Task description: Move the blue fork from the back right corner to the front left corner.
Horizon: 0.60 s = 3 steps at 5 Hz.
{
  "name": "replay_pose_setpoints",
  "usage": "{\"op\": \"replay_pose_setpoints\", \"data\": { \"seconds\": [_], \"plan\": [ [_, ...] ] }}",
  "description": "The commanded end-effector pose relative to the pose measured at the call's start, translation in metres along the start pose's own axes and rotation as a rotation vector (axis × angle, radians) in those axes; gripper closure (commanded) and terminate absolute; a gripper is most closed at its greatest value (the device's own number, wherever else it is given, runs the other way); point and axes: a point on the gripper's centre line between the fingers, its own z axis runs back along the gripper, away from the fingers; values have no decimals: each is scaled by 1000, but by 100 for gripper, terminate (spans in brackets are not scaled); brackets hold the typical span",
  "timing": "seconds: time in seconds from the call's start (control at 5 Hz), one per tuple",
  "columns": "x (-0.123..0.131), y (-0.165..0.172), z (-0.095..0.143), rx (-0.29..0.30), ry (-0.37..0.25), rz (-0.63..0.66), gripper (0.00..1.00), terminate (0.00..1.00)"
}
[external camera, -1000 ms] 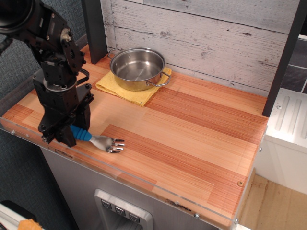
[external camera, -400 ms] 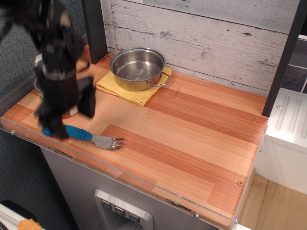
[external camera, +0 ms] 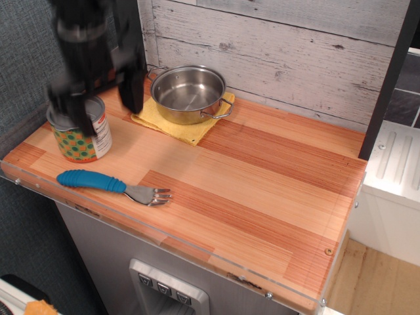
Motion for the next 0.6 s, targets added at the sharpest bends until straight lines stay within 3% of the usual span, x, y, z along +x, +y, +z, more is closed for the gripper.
{"op": "replay_pose_setpoints", "data": {
  "seconds": [0.0,0.2,0.4],
  "plan": [
    [4,-24,38,-196,53,-457,0,0],
    [4,-34,52,-289,144,-688,0,0],
    [-5,-25,67,-288,210,-879,0,0]
  ]
}}
